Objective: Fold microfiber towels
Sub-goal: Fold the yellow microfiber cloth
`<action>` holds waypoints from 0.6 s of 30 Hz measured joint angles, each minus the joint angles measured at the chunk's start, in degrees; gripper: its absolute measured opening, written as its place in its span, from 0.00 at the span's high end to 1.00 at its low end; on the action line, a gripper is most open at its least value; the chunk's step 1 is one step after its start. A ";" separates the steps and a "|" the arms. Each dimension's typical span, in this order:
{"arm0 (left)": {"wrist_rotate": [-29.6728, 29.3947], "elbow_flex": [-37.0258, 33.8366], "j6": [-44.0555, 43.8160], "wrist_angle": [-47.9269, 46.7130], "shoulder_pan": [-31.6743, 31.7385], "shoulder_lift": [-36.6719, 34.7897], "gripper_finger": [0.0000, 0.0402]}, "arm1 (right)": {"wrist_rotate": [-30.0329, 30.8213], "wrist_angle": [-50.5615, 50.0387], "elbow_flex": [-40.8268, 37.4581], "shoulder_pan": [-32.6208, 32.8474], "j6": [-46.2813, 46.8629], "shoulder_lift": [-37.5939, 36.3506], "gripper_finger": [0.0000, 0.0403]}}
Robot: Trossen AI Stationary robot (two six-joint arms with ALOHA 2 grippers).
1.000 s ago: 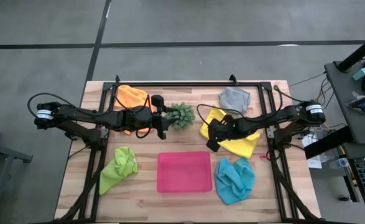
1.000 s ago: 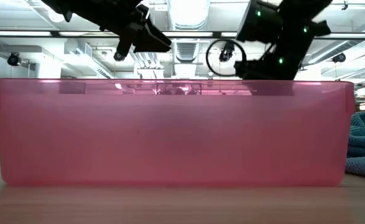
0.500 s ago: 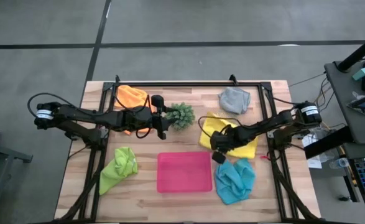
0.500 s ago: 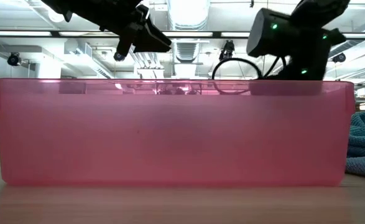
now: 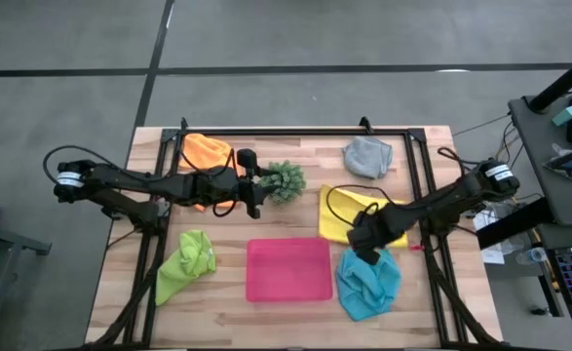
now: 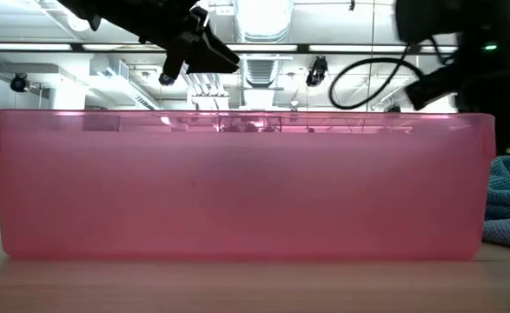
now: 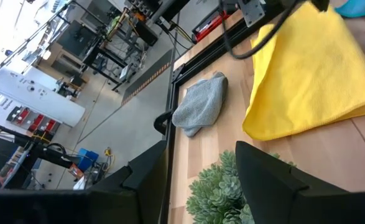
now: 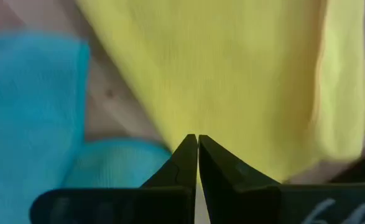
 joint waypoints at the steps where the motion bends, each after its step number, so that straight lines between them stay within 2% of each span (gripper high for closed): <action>1: 0.00 -0.02 -0.02 0.00 0.00 0.00 0.57 | -0.26 0.00 -0.78 0.97 1.05 -0.16 0.98; 7: 0.00 -0.03 -1.38 0.00 -0.07 0.00 0.57 | -0.22 0.57 -6.07 3.42 7.34 0.04 0.98; 13: 0.00 -0.09 -1.52 -0.02 -0.25 0.00 0.57 | -0.49 3.58 -10.03 3.34 7.52 0.23 0.98; 18: 0.00 -0.09 -2.75 -0.03 -0.53 0.00 0.57 | 2.86 5.45 -11.82 2.77 7.49 0.23 0.98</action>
